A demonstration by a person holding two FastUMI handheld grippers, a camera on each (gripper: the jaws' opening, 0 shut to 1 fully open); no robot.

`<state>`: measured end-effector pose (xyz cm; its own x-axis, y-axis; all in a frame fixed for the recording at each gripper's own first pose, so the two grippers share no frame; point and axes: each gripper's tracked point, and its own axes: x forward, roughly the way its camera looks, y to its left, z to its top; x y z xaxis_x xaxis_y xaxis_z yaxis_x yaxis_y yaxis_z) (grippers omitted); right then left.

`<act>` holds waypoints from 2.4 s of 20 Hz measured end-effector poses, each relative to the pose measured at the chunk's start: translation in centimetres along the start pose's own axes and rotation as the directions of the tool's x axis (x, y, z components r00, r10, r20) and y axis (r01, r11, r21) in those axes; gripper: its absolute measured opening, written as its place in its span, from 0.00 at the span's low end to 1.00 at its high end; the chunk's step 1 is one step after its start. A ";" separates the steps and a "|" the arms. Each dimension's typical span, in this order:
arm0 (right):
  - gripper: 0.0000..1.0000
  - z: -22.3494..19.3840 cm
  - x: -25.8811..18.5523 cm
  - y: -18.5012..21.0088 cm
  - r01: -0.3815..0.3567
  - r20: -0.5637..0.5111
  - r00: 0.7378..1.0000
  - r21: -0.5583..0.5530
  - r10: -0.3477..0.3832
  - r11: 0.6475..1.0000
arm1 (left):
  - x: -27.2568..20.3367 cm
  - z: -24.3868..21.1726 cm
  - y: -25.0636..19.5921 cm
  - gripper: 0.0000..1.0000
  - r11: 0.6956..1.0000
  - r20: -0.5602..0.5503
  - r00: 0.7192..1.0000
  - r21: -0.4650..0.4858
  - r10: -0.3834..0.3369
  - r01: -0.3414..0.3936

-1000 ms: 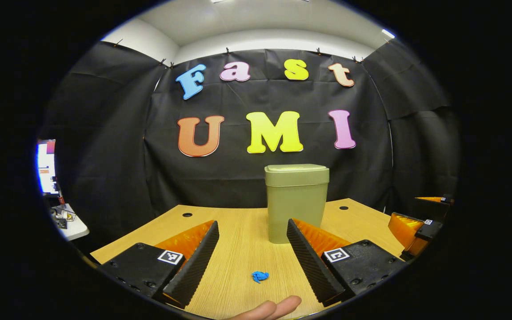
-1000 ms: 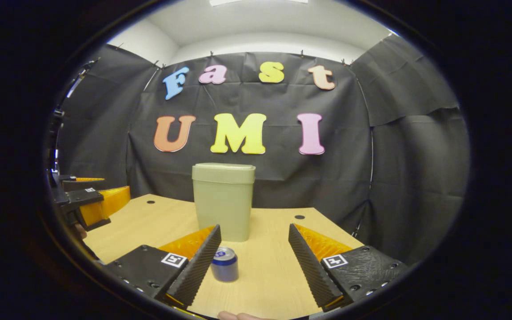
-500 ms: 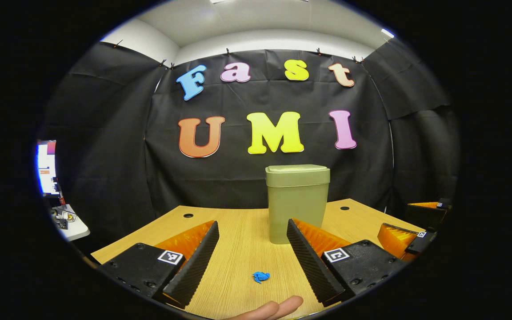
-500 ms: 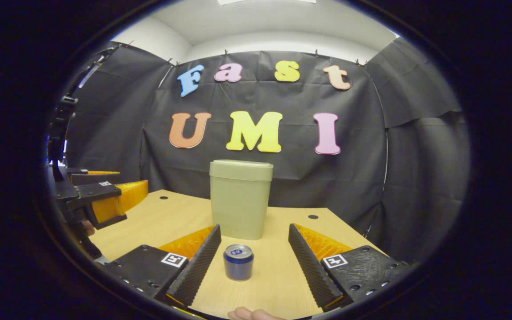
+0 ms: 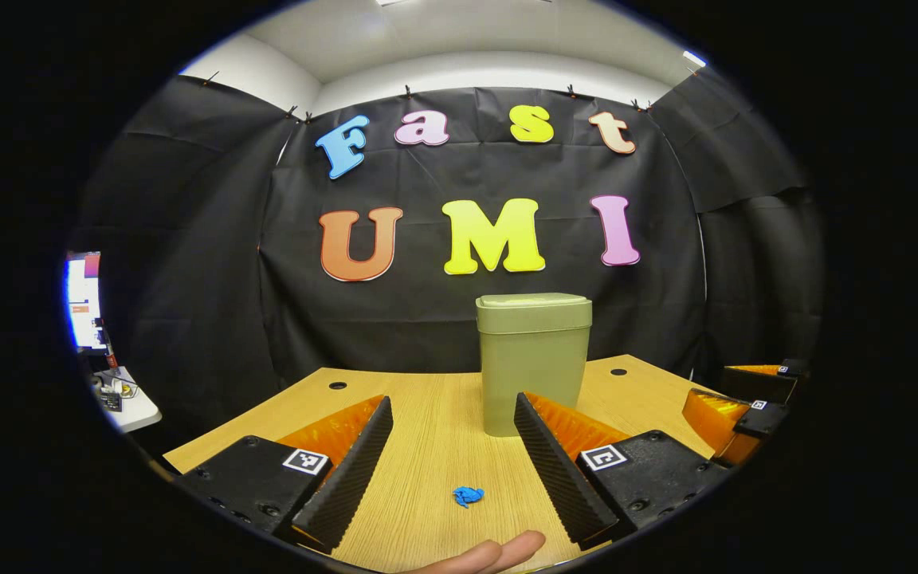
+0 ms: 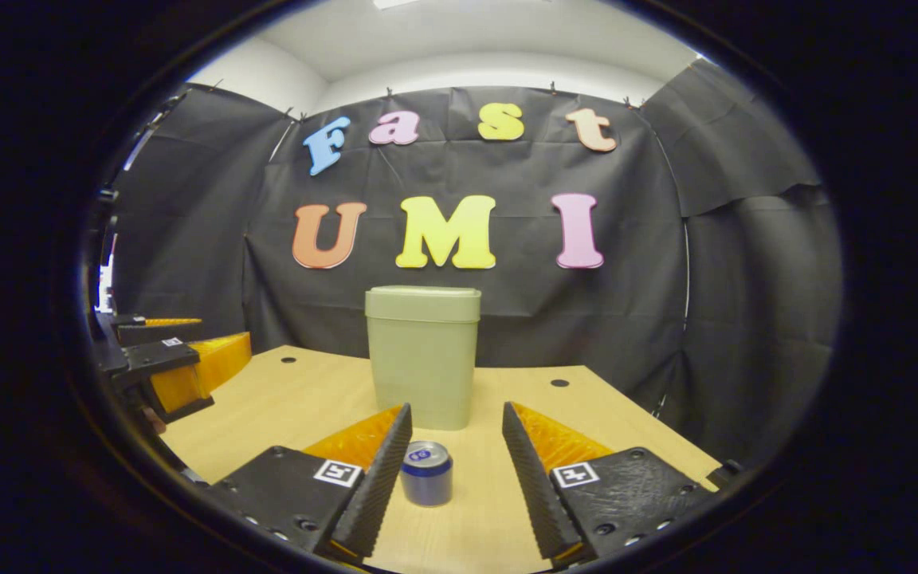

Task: Press the lid of the desktop garbage bin to open it, pick up the crumpled paper on the desktop and throw it into the bin, then pick up the pop can on the desktop and drop it into the bin, and finally close the garbage bin lid.

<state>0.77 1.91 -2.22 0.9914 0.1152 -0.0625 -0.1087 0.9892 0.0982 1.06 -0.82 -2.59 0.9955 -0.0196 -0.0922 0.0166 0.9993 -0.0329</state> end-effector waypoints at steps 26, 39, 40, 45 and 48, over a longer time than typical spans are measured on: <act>0.00 10.6 12.5 1.2 -0.056 -0.069 0.996 0.031 0.058 0.998 | 0.9 -0.7 1.5 0.99 1.000 -0.027 0.999 -0.015 0.025 -0.025; 0.00 13.7 25.5 6.6 -0.056 -0.181 0.982 0.027 0.060 0.998 | 1.6 -0.6 3.9 0.99 0.998 -0.031 0.999 -0.053 0.038 -0.039; 0.00 13.0 26.2 6.8 -0.044 -0.206 0.977 0.018 0.047 0.999 | 1.7 -0.8 3.9 0.99 0.998 -0.039 0.999 -0.064 0.027 -0.030; 0.00 12.1 28.1 7.7 -0.029 -0.223 0.974 0.000 0.028 1.000 | 1.6 -0.4 4.6 0.99 0.996 -0.034 0.999 -0.090 0.010 -0.013; 0.00 11.8 28.8 7.3 -0.015 -0.236 0.971 0.027 0.021 1.000 | 1.7 -0.7 4.8 0.99 0.995 -0.042 0.999 -0.102 0.009 -0.013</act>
<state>29.42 11.40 8.43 0.9435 0.1543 -0.2932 -0.1220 0.9845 0.1257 2.79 3.95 -3.58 0.9908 -0.0122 -0.1345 -0.0059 0.9911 -0.1329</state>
